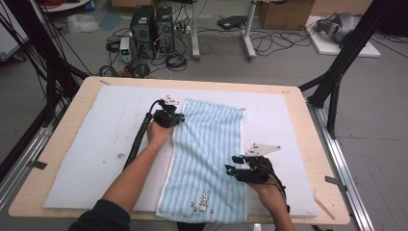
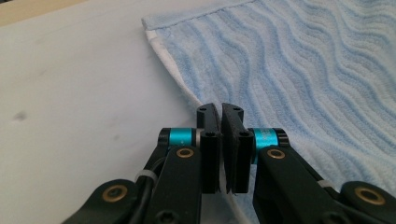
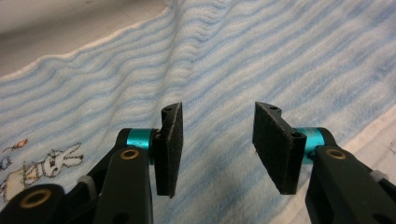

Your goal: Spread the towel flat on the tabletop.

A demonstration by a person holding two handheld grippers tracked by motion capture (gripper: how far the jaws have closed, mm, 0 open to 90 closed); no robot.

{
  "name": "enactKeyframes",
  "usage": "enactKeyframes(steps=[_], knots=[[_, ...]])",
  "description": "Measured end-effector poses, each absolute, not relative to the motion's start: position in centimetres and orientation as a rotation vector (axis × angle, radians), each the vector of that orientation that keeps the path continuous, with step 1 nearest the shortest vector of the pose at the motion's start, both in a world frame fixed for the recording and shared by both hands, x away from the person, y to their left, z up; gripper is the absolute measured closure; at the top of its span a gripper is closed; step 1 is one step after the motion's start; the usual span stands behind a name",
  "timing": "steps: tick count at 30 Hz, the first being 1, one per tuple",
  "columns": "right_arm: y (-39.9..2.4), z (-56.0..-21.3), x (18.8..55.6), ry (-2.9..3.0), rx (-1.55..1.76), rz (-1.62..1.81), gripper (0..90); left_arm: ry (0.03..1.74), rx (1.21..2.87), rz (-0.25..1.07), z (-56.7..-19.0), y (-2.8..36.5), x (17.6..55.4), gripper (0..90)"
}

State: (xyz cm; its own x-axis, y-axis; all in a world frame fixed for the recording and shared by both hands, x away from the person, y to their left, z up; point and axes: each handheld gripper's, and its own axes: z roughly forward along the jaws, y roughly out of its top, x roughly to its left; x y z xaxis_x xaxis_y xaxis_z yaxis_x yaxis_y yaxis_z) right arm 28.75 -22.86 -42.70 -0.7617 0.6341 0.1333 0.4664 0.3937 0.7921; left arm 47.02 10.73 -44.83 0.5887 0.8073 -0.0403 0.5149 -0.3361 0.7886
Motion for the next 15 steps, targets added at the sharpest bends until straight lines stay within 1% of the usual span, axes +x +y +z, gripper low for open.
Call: enactKeyframes(steps=[6, 13, 15], knots=[[-22.5, -42.8, 28.9, 2.464, 0.987, 1.304, 52.4, 1.135, 1.954, 0.468, -45.0, 14.3, 46.2, 85.6], [-22.0, -42.7, 29.3, 2.441, 0.996, 1.300, 51.5, 1.195, 1.896, 0.488, -45.0, 16.5, 46.0, 85.6], [-22.0, -42.6, 29.7, 2.407, 1.018, 1.299, 50.3, 1.197, 1.885, 0.479, -45.1, 16.5, 46.0, 83.9]])
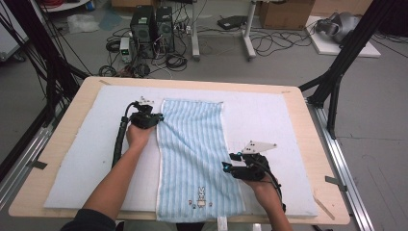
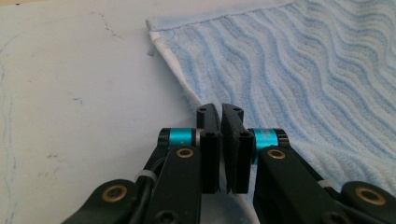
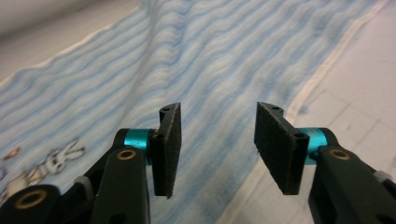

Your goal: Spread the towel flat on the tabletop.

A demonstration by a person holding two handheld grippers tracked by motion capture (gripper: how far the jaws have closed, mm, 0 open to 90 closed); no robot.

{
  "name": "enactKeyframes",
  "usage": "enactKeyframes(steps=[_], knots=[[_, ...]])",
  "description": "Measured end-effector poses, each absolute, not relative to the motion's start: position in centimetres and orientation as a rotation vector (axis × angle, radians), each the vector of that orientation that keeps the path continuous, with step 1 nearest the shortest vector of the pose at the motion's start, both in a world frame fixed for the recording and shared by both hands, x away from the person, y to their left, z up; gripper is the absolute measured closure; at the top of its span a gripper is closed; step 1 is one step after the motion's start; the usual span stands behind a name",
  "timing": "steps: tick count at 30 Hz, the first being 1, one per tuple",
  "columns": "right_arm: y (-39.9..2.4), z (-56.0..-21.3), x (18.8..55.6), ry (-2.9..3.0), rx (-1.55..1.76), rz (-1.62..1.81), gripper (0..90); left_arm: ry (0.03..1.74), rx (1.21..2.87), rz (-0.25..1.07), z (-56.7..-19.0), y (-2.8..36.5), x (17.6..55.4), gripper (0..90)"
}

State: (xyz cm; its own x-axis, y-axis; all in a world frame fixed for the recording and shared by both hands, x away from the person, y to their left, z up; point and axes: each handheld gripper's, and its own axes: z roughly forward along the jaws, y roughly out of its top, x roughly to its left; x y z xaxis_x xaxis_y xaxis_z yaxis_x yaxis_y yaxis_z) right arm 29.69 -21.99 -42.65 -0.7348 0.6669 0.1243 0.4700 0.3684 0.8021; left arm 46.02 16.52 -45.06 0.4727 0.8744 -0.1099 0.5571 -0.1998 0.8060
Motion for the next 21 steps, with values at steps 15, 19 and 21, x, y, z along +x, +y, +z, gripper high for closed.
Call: enactKeyframes(steps=[15, 19, 21], knots=[[-20.8, -43.5, 41.6, 2.190, 1.337, 1.204, 63.4, 1.163, 1.807, 0.429, -43.3, 16.6, 45.1, 39.9], [-19.0, -44.1, 43.9, 2.199, 1.355, 1.118, 69.5, 1.158, 1.829, 0.418, -43.1, 16.5, 44.7, 40.6], [-18.6, -44.5, 44.6, 2.220, 1.370, 1.090, 75.4, 1.155, 1.818, 0.436, -43.3, 16.5, 44.5, 42.1]])
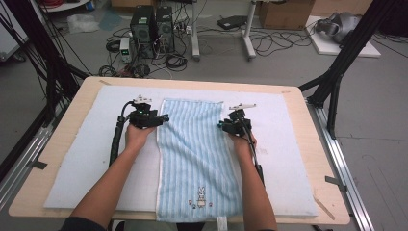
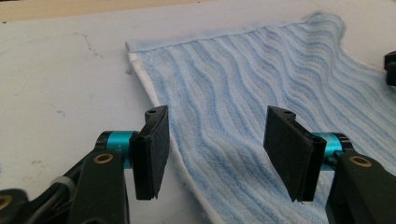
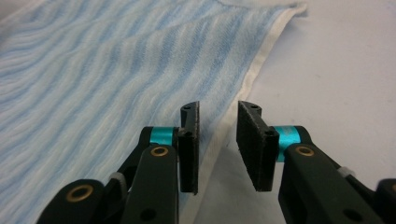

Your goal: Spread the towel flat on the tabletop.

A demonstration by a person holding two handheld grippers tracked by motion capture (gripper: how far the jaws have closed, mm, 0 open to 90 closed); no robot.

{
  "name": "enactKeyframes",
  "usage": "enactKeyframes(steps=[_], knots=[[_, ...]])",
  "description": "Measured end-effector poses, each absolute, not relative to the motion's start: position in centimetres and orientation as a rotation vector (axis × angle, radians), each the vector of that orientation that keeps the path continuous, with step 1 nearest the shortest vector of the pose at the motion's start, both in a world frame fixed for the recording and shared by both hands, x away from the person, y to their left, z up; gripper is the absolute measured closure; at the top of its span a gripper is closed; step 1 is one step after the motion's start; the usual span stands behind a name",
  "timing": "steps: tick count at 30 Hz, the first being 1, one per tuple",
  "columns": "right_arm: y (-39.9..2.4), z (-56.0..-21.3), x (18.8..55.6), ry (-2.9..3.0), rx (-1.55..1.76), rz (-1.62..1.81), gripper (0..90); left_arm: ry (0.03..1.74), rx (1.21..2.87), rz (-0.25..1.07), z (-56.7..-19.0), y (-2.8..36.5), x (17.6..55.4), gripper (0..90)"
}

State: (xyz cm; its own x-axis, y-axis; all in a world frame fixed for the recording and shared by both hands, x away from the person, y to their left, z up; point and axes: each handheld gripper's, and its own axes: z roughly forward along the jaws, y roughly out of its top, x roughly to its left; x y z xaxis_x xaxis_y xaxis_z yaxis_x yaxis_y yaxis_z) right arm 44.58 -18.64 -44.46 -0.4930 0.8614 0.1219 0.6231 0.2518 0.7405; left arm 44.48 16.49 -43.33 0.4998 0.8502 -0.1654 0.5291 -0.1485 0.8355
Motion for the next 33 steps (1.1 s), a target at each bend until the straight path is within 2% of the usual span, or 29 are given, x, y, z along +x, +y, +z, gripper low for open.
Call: enactKeyframes(steps=[1, 2, 7, 8, 10, 14, 17, 18, 19, 21, 26, 29, 30, 32, 33], knots=[[-18.4, -44.6, 44.8, 2.241, 1.361, 1.055, 79.3, 1.157, 1.819, 0.438, -43.5, 16.6, 44.4, 43.7], [-18.4, -44.6, 44.9, 2.240, 1.346, 1.043, 86.8, 1.162, 1.821, 0.434, -43.7, 16.6, 44.4, 44.0], [-19.2, -44.1, 44.8, 2.137, 1.375, 0.854, 87.4, 1.181, 1.840, 0.422, -44.7, 16.8, 44.1, 44.0], [-19.6, -44.2, 44.8, 2.121, 1.395, 0.853, 86.5, 1.184, 1.847, 0.418, -44.8, 16.8, 44.0, 44.0], [-19.7, -44.2, 44.8, 2.111, 1.398, 0.860, 77.2, 1.183, 1.867, 0.384, -45.0, 16.7, 44.0, 44.3], [-20.3, -43.6, 44.1, 2.099, 1.382, 0.963, 69.8, 1.158, 1.882, 0.337, -44.9, 16.3, 43.9, 47.6], [-21.1, -43.2, 43.4, 2.096, 1.383, 1.053, 67.4, 1.152, 1.894, 0.362, -45.2, 15.6, 44.0, 50.0], [-21.2, -43.1, 43.0, 2.099, 1.378, 1.061, 67.0, 1.149, 1.904, 0.391, -45.2, 15.4, 44.0, 53.0], [-21.4, -43.1, 42.8, 2.102, 1.364, 1.062, 66.9, 1.143, 1.920, 0.417, -45.2, 15.1, 44.0, 60.1], [-21.6, -43.0, 42.2, 2.107, 1.354, 1.065, 66.3, 1.146, 1.924, 0.429, -45.2, 15.0, 44.2, 87.5], [-22.6, -42.9, 41.4, 2.101, 1.367, 1.101, 66.3, 1.189, 1.954, 0.506, -44.8, 15.1, 45.9, 88.1], [-22.7, -43.1, 40.8, 2.124, 1.356, 1.123, 66.5, 1.204, 1.903, 0.477, -45.1, 15.6, 46.3, 87.5], [-22.6, -43.2, 40.7, 2.136, 1.347, 1.126, 66.7, 1.205, 1.891, 0.466, -45.1, 15.7, 46.3, 84.4], [-22.2, -43.5, 40.4, 2.178, 1.345, 1.149, 66.2, 1.222, 1.878, 0.439, -45.1, 15.9, 46.2, 63.6], [-22.0, -43.7, 40.4, 2.213, 1.341, 1.157, 65.5, 1.222, 1.877, 0.423, -45.0, 16.1, 46.1, 58.7]])
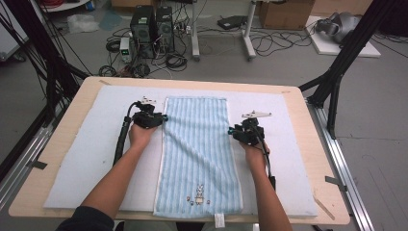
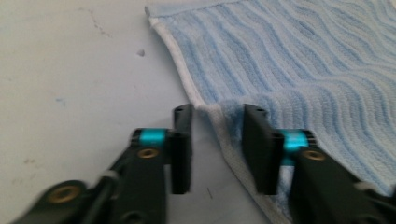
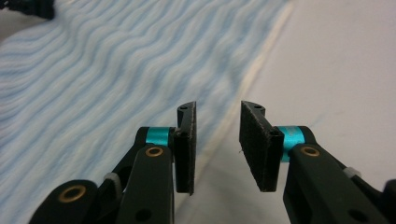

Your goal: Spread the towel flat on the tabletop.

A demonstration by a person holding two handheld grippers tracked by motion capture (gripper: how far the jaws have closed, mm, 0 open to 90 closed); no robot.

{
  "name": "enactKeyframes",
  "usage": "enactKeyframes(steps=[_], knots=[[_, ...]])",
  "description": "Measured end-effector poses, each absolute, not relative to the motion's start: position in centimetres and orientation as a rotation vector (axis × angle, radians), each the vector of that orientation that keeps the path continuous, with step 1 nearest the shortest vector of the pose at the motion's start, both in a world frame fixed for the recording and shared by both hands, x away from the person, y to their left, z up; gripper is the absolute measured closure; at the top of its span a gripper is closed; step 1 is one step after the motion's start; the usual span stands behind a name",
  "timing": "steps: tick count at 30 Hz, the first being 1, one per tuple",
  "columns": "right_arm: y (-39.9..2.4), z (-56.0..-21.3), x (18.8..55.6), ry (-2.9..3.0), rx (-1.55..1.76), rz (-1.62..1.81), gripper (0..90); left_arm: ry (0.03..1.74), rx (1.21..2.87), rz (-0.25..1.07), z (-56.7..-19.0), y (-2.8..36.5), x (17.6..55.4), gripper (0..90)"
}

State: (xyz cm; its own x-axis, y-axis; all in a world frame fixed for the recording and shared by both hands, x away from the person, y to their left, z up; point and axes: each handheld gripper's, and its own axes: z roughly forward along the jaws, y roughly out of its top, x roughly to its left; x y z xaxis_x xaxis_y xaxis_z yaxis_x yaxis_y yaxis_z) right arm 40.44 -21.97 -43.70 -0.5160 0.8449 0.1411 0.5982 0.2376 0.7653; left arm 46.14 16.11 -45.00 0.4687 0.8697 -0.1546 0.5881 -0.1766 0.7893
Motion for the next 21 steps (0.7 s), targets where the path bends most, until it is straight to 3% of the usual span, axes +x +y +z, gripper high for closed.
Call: enactKeyframes(steps=[4, 7, 9, 15, 21], knots=[[-20.6, -44.5, 40.7, 2.272, 1.318, 1.098, 71.8, 1.228, 1.870, 0.402, -44.9, 16.6, 45.7, 47.3], [-20.5, -44.7, 40.9, 2.254, 1.314, 1.075, 85.8, 1.218, 1.869, 0.398, -44.6, 16.9, 45.6, 45.7], [-20.6, -44.7, 41.1, 2.225, 1.324, 1.051, 88.4, 1.205, 1.861, 0.393, -44.3, 16.9, 45.4, 45.3], [-21.2, -44.9, 41.5, 2.078, 1.399, 0.987, 87.6, 1.135, 1.861, 0.378, -43.8, 16.5, 44.0, 45.3], [-21.7, -43.8, 40.4, 2.112, 1.389, 1.032, 71.5, 1.093, 1.864, 0.359, -44.2, 16.9, 41.3, 47.5]])
